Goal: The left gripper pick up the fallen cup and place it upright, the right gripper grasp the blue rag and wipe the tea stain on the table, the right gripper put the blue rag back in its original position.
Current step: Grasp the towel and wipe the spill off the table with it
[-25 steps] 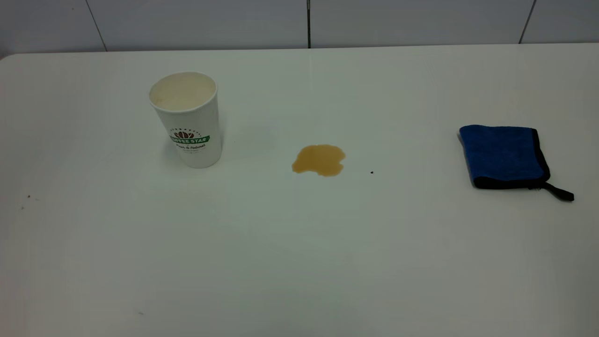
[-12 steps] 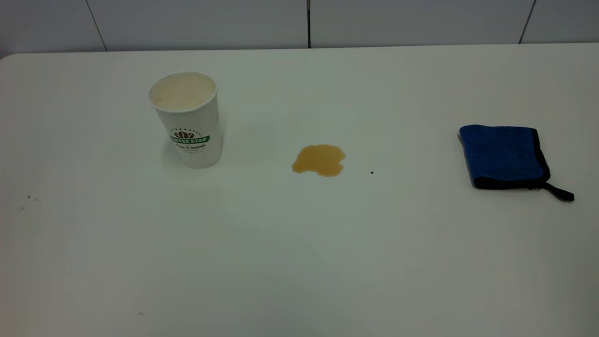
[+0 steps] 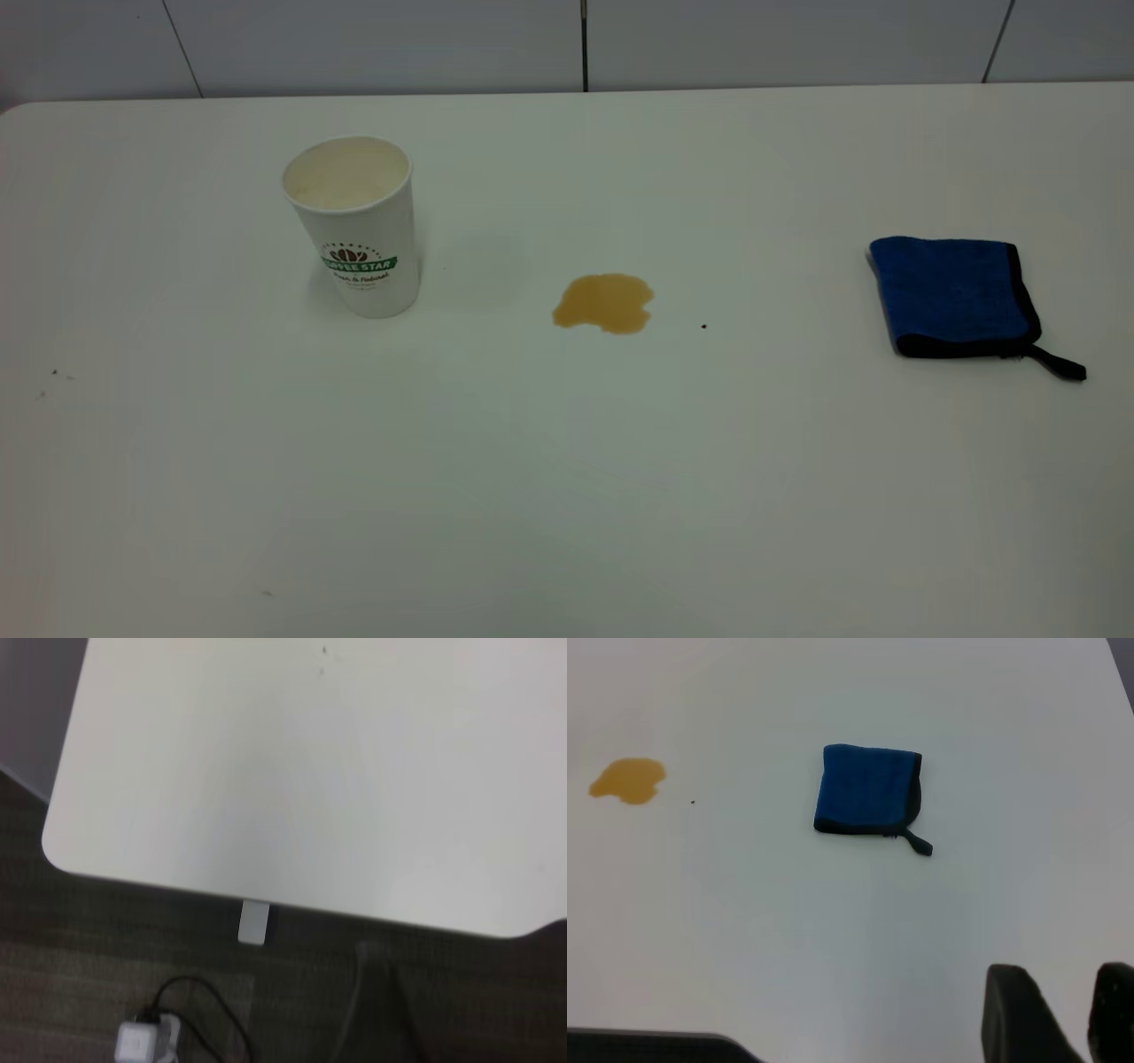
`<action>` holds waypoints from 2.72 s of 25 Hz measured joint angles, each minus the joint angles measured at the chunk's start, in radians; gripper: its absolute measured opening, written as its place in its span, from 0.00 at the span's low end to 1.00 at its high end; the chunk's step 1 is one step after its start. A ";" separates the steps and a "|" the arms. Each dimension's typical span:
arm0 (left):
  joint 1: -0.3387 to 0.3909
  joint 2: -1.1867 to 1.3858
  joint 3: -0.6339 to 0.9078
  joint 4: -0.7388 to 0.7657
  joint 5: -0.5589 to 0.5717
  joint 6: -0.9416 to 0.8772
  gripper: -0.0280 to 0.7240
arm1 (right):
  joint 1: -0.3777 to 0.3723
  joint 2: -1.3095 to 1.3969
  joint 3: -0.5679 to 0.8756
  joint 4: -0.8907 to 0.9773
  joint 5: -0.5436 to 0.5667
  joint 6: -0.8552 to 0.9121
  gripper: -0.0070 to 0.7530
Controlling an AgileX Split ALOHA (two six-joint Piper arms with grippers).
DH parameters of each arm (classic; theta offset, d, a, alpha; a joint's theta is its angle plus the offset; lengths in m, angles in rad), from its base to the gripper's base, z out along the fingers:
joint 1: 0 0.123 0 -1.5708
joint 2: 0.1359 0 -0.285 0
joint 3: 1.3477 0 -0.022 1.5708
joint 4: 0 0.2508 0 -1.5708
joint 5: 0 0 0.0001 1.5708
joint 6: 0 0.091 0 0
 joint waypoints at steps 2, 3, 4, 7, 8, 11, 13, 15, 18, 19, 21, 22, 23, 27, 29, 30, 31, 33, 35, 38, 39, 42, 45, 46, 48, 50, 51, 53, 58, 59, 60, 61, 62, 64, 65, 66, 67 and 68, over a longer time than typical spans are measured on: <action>0.000 -0.047 0.010 0.000 0.013 0.000 0.80 | 0.000 0.000 0.000 0.000 0.000 0.000 0.32; 0.000 -0.071 0.013 0.000 0.019 0.000 0.80 | 0.000 0.000 0.000 0.000 0.000 0.000 0.32; 0.000 -0.093 0.013 0.000 0.021 0.000 0.80 | 0.000 0.000 0.000 0.000 0.000 0.000 0.32; 0.000 -0.152 0.013 0.000 0.023 0.000 0.80 | 0.000 0.000 0.000 0.000 0.000 0.000 0.32; 0.000 -0.171 0.013 0.000 0.022 0.000 0.80 | 0.000 0.000 0.000 0.000 0.000 0.000 0.32; 0.000 -0.218 0.013 0.000 0.025 0.000 0.80 | 0.000 0.000 0.000 0.000 0.000 0.000 0.32; 0.000 -0.237 0.013 0.000 0.028 0.000 0.80 | 0.000 0.000 0.000 0.000 0.000 0.000 0.32; 0.000 -0.254 0.013 0.000 0.029 0.000 0.80 | 0.000 0.000 0.000 0.000 0.000 0.000 0.32; 0.000 -0.268 0.013 0.000 0.029 0.000 0.80 | 0.000 0.000 0.000 0.000 0.000 0.000 0.32; 0.000 -0.268 0.013 0.000 0.029 0.000 0.80 | 0.000 0.000 0.000 0.000 0.000 0.000 0.32; 0.000 -0.268 0.013 0.000 0.029 0.000 0.80 | 0.000 0.000 0.000 0.000 0.000 0.000 0.32; 0.000 -0.268 0.013 0.000 0.029 0.000 0.80 | 0.000 0.000 0.000 0.000 0.000 0.000 0.32; 0.000 -0.268 0.013 0.000 0.029 0.000 0.80 | 0.000 0.000 0.000 0.000 0.000 0.000 0.32; 0.000 -0.268 0.013 0.000 0.029 0.000 0.80 | 0.000 0.000 0.000 0.000 0.000 0.000 0.32; 0.000 -0.268 0.013 0.000 0.029 0.000 0.80 | 0.000 0.000 0.000 0.000 0.000 0.000 0.32; 0.000 -0.268 0.013 0.000 0.029 0.000 0.80 | 0.000 0.000 0.000 0.000 0.000 0.000 0.32; 0.000 -0.268 0.013 0.000 0.029 0.000 0.80 | 0.000 0.000 0.000 0.000 0.000 0.000 0.32; 0.000 -0.268 0.013 0.000 0.029 0.000 0.80 | 0.000 0.000 0.000 0.000 0.000 0.000 0.32; 0.000 -0.268 0.013 0.000 0.029 0.000 0.80 | 0.000 0.000 0.000 0.000 0.000 0.000 0.32; 0.000 -0.268 0.013 0.000 0.029 0.001 0.80 | 0.000 0.000 0.000 0.000 0.000 0.000 0.32; 0.000 -0.268 0.013 0.000 0.029 0.001 0.80 | 0.000 0.000 0.000 0.000 0.000 0.000 0.32; 0.000 -0.268 0.013 0.000 0.029 0.000 0.80 | 0.000 0.000 0.000 0.000 0.000 0.000 0.32; 0.000 -0.268 0.013 0.000 0.029 0.000 0.80 | 0.000 0.000 0.000 0.000 0.000 0.000 0.32; 0.000 -0.268 0.013 0.000 0.029 0.000 0.80 | 0.000 0.000 0.000 0.000 0.000 0.000 0.32; 0.000 -0.268 0.013 0.000 0.029 0.000 0.80 | 0.000 0.000 0.000 0.000 0.000 0.006 0.32; 0.000 -0.268 0.013 0.000 0.029 0.000 0.80 | 0.000 0.000 -0.002 -0.007 -0.003 0.006 0.32; 0.000 -0.268 0.013 0.000 0.029 0.000 0.80 | 0.000 0.000 -0.005 -0.014 -0.009 0.006 0.32; 0.000 -0.268 0.013 0.000 0.029 0.000 0.80 | 0.000 0.000 -0.019 -0.027 -0.044 0.006 0.32; 0.000 -0.268 0.013 0.000 0.029 0.001 0.80 | 0.000 0.140 -0.086 -0.031 -0.109 0.006 0.38; 0.000 -0.268 0.013 0.000 0.029 0.001 0.80 | 0.000 0.199 -0.110 -0.031 -0.121 0.006 0.40; 0.000 -0.268 0.013 0.000 0.029 0.001 0.80 | 0.000 0.276 -0.139 -0.031 -0.133 0.006 0.45; 0.000 -0.268 0.013 0.000 0.029 0.001 0.80 | 0.000 0.359 -0.172 -0.031 -0.145 0.006 0.51; 0.000 -0.268 0.013 0.000 0.029 0.001 0.80 | 0.000 0.446 -0.201 -0.031 -0.158 -0.004 0.57; 0.000 -0.268 0.013 0.000 0.029 0.001 0.80 | 0.000 0.604 -0.271 -0.031 -0.195 -0.028 0.75; 0.000 -0.268 0.013 0.000 0.029 0.001 0.80 | 0.000 0.687 -0.298 -0.031 -0.215 -0.049 0.84; 0.000 -0.268 0.013 0.000 0.029 0.001 0.80 | 0.000 0.754 -0.328 -0.031 -0.238 -0.070 0.89; 0.000 -0.268 0.013 0.000 0.029 0.001 0.80 | 0.000 0.832 -0.357 -0.029 -0.263 -0.086 0.93; 0.000 -0.268 0.013 0.000 0.029 0.001 0.80 | 0.000 0.907 -0.383 -0.022 -0.288 -0.097 0.95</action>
